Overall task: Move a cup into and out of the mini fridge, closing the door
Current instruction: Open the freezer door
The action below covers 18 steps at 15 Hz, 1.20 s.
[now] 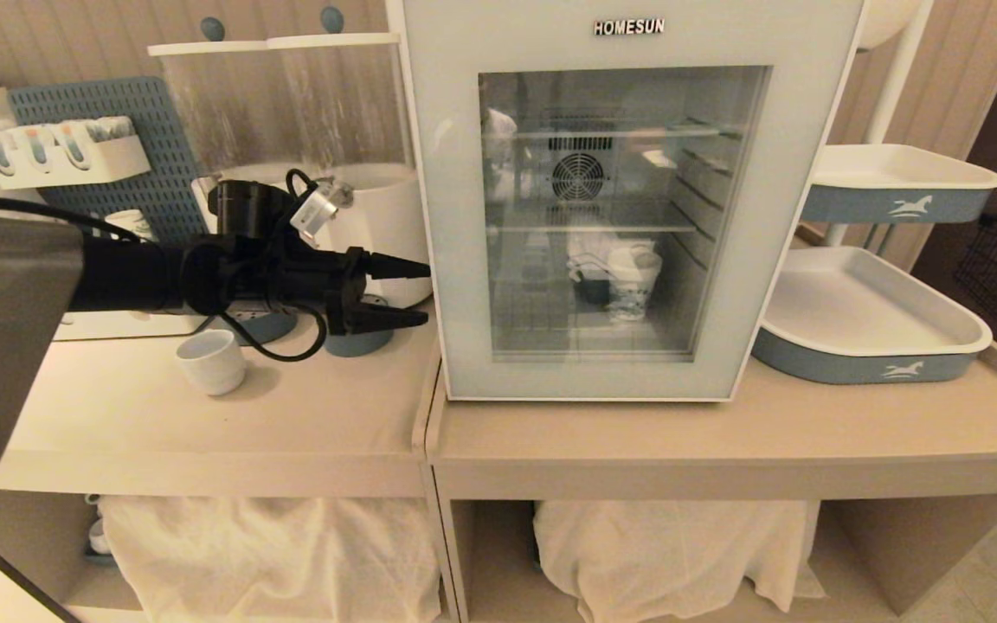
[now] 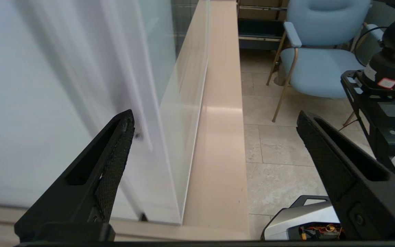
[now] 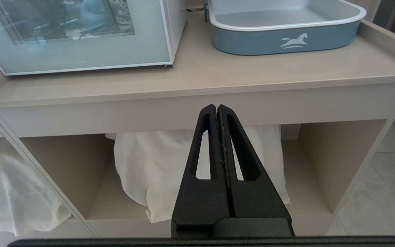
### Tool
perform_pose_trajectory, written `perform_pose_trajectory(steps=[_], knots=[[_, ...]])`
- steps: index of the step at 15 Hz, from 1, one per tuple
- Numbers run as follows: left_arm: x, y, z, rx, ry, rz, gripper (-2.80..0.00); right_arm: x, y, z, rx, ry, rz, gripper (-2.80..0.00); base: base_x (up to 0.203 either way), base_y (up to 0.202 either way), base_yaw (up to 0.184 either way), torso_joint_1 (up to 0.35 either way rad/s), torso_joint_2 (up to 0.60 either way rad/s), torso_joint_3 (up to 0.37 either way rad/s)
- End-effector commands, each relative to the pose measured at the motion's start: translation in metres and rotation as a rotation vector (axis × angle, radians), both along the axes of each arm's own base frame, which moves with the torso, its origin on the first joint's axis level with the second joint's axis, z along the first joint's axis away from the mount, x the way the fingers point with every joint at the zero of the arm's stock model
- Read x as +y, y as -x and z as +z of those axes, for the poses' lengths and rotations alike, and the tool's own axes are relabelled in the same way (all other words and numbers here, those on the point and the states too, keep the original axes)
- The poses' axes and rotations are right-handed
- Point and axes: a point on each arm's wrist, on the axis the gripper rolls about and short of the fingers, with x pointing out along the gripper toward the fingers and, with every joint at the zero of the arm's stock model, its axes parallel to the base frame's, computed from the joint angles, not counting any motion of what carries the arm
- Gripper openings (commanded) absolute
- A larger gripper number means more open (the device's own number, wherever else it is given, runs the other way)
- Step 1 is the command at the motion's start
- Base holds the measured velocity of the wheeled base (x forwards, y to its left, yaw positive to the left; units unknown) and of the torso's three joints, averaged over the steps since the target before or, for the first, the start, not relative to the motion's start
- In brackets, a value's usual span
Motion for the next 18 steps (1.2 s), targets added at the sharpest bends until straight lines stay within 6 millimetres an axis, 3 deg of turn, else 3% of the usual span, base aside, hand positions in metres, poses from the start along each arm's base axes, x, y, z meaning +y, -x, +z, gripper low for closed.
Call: perform_pose_trajectory(steps=[1, 10, 18], knots=[[0.000, 0.001, 0.001, -0.003, 0.003, -0.007, 0.00, 0.000, -0.001, -0.004, 0.014, 0.000, 0.000, -2.80, 0.000, 0.000, 0.000, 0.000, 0.00, 0.000], [-0.002, -0.007, 0.007, -0.036, 0.007, -0.006, 0.00, 0.000, -0.001, -0.005, 0.016, 0.000, 0.000, -2.80, 0.000, 0.000, 0.000, 0.000, 0.00, 0.000], [-0.023, -0.009, 0.007, -0.030, -0.005, -0.017, 0.00, 0.000, -0.001, -0.004, 0.016, 0.000, 0.000, -2.80, 0.000, 0.000, 0.000, 0.000, 0.00, 0.000]])
